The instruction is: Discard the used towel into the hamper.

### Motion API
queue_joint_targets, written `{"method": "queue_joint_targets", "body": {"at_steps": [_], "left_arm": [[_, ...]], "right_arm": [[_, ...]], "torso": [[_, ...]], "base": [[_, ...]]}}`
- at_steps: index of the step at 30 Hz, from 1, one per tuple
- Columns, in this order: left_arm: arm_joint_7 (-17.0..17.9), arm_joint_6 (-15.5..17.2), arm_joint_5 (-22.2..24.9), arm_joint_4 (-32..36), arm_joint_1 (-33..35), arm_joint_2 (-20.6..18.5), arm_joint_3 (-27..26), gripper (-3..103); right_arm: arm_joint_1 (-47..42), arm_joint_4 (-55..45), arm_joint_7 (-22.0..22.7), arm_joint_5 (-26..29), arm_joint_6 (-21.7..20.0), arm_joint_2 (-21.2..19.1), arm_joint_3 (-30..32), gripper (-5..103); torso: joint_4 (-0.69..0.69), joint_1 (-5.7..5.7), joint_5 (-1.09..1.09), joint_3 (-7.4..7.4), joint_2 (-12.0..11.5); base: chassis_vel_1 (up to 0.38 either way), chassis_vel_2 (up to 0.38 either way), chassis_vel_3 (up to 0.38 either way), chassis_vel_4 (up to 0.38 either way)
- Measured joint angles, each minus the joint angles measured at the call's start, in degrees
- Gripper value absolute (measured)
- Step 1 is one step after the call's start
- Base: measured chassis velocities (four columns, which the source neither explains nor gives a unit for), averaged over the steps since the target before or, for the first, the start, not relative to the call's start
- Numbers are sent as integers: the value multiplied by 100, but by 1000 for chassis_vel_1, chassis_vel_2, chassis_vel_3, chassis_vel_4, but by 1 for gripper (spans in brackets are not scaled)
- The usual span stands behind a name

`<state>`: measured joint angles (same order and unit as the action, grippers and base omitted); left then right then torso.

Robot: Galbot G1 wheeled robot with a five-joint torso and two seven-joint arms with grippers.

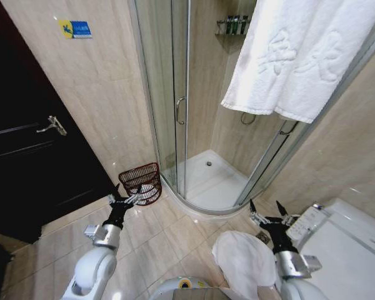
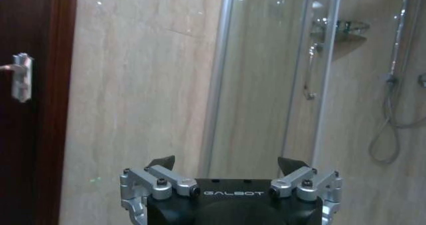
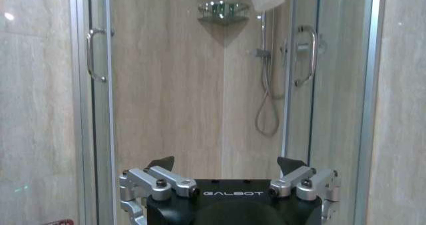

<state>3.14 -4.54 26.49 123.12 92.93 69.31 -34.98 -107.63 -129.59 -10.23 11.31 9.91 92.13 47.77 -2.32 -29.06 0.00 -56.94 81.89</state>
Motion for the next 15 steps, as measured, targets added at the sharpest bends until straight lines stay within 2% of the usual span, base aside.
{"method": "queue_joint_targets", "body": {"at_steps": [5, 7, 9, 10, 13, 14, 15], "left_arm": [[-2, 26, 122, 159, -159, -35, -152, 100], [-5, 99, 126, 223, -270, -9, -154, 100], [-11, 307, 122, 344, -471, 55, -120, 100], [-11, 307, 122, 344, -471, 55, -120, 100], [-40, 556, -133, 431, -640, 146, -41, 100], [-40, 556, -133, 431, -640, 146, -41, 100], [-62, 588, -228, 431, -629, 153, -35, 100]], "right_arm": [[122, -342, 25, 118, -130, 0, 121, 100], [215, -487, 47, 132, -251, 0, 154, 100], [533, -716, 185, 106, -548, -5, 183, 100], [533, -716, 185, 106, -548, -5, 183, 100], [1220, -1054, 616, 85, -1379, -240, 200, 100], [1220, -1054, 616, 85, -1379, -240, 200, 100], [1522, -1223, 783, 211, -1771, -439, 227, 100]], "torso": [[0, 0, 0, 0, 0], [1, 0, -1, 0, 0], [1, 0, 0, 0, 0], [1, 0, 0, 0, 0], [2, 0, 2, -1, 0], [2, 0, 2, -1, 0], [0, -1, 0, -1, 0]], "base": [[0, 0, 0, 0], [0, 0, 0, 0], [0, 0, 0, 0], [0, 0, 0, 0], [0, 0, 0, 0], [0, 0, 0, 0], [0, 0, 0, 0]]}}
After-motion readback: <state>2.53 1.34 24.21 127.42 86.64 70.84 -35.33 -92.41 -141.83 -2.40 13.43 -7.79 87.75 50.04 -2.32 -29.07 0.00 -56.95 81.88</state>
